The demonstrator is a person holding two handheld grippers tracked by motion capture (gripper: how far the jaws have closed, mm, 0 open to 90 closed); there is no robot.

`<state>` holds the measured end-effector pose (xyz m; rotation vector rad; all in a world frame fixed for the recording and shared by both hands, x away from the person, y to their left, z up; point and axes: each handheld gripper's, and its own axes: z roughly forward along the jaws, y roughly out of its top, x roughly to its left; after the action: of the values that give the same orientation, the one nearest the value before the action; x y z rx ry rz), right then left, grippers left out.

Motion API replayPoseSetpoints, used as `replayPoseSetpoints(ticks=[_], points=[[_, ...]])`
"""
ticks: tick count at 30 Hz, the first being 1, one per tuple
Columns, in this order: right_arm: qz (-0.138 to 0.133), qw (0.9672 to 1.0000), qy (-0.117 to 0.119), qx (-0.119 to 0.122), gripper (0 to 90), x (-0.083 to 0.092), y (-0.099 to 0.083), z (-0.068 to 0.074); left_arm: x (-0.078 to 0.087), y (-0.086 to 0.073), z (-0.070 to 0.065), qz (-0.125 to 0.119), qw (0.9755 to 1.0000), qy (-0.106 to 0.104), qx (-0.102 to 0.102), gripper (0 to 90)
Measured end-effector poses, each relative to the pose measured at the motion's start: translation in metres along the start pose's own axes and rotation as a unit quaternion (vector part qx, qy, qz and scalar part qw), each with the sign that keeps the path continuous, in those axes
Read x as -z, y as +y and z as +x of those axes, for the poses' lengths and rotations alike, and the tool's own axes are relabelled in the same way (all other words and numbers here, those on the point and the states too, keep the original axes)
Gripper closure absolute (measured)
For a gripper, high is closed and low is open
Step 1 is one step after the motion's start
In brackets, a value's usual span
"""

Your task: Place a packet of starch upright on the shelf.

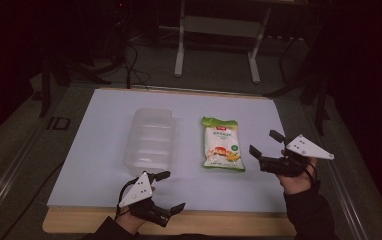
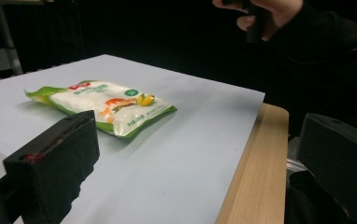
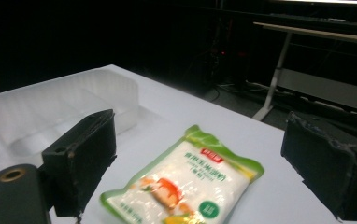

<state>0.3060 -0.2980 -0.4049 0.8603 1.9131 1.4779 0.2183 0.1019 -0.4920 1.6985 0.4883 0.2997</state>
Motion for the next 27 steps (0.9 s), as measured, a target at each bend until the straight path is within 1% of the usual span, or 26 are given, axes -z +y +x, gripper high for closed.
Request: replayPoseSetpoints(ticks=[4, 7, 9, 10, 12, 13, 14, 15, 16, 20, 21, 22, 27], points=[[0.002, 1.0000, -0.003, -0.008, 10.3, -0.011, 0.006, -0.010, 0.000, 0.000, 0.000, 0.000, 1.0000, 0.001, -0.003, 0.0], [0.008, 0.9999, -0.010, -0.006, 10.3, -0.020, 0.009, -0.017, 0.000, 0.000, -0.001, 0.001, 1.0000, 0.000, -0.004, 0.0], [0.011, 0.9999, -0.007, -0.009, 10.3, -0.024, 0.010, -0.019, 0.000, 0.000, -0.001, 0.002, 1.0000, 0.000, -0.005, 0.0], [0.016, 0.9997, -0.008, -0.013, 10.3, -0.032, 0.011, -0.023, 0.000, 0.000, 0.000, 0.002, 1.0000, -0.001, -0.005, 0.0], [0.018, 0.9996, -0.009, -0.017, 10.4, -0.038, 0.011, -0.026, 0.000, 0.000, 0.000, 0.003, 1.0000, -0.001, -0.003, 0.0], [0.021, 0.9996, -0.009, -0.018, 12.6, -0.042, 0.012, -0.028, 0.000, 0.000, 0.000, 0.003, 1.0000, 0.000, -0.003, 0.0], [0.023, 0.9995, -0.009, -0.019, 13.1, -0.045, 0.012, -0.029, 0.000, -0.001, 0.000, 0.003, 1.0000, -0.001, -0.003, 0.0], [0.023, 0.9995, -0.009, -0.019, 13.1, -0.045, 0.012, -0.029, 0.000, -0.001, 0.000, 0.003, 1.0000, -0.001, -0.003, 0.0], [0.026, 0.9993, -0.011, -0.023, 13.1, -0.052, 0.012, -0.033, 0.000, 0.000, 0.000, 0.003, 1.0000, 0.000, -0.004, 0.0], [0.034, 0.9989, -0.014, -0.029, 13.1, -0.063, 0.011, -0.039, 0.001, -0.001, 0.001, 0.003, 1.0000, -0.001, -0.003, 0.0], [0.034, 0.9989, -0.014, -0.029, 13.1, -0.063, 0.011, -0.039, 0.001, -0.001, 0.001, 0.003, 1.0000, -0.001, -0.003, 0.0], [0.040, 0.9985, -0.017, -0.034, 13.1, -0.069, 0.010, -0.042, 0.001, -0.001, 0.001, 0.003, 1.0000, -0.001, -0.002, 0.0], [0.060, 0.9969, -0.021, -0.047, 13.4, -0.083, 0.005, -0.051, 0.001, -0.001, 0.001, 0.005, 1.0000, -0.002, -0.003, 0.0]])
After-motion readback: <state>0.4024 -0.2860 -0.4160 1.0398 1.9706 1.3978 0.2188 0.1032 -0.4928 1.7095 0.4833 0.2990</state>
